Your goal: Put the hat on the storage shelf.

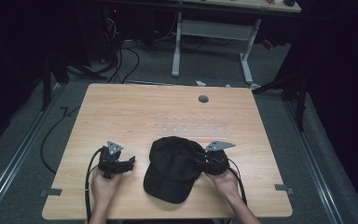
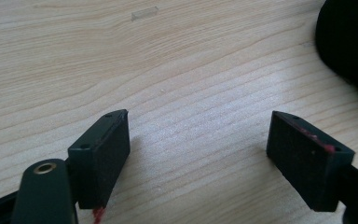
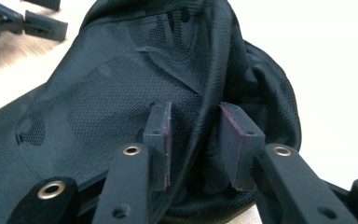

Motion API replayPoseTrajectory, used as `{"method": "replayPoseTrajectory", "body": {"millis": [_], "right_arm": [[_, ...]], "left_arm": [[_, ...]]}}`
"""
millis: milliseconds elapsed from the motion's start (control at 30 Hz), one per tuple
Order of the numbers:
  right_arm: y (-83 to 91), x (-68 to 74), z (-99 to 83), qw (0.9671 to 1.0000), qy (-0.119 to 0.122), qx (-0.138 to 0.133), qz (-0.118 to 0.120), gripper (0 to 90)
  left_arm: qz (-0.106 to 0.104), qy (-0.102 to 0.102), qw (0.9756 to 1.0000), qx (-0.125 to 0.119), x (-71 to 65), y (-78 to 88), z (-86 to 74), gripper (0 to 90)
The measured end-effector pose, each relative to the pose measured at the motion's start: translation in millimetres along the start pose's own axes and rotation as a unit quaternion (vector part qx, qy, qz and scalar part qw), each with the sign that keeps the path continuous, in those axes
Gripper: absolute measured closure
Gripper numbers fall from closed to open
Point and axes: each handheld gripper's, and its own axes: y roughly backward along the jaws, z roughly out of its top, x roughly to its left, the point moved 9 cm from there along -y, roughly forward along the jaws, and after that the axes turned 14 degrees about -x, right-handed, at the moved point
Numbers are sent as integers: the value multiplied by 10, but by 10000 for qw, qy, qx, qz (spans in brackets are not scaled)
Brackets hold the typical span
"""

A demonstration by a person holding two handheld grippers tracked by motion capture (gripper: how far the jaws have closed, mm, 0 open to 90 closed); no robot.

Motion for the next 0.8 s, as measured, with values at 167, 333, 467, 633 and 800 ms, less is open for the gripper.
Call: {"method": "replayPoseTrajectory", "body": {"millis": [167, 333, 467, 633, 800], "right_arm": [[-17, -5, -15, 9997, -220, 47, 75, 725], [-22, -25, -10, 9995, -314, -18, 88, 806], [-34, -26, 3, 9993, -345, -124, 100, 853], [-22, -19, 44, 9991, -314, -280, 35, 872], [-4, -24, 64, 9989, -311, -354, 33, 874]], "left_arm": [[0, 2, 10000, -1, 0, 0, 0, 217], [0, 1, 10000, 0, 0, 0, 0, 217], [0, 0, 10000, 1, 0, 0, 0, 217], [0, 1, 10000, 0, 0, 0, 0, 217], [0, 2, 10000, -1, 0, 0, 0, 217]]}}
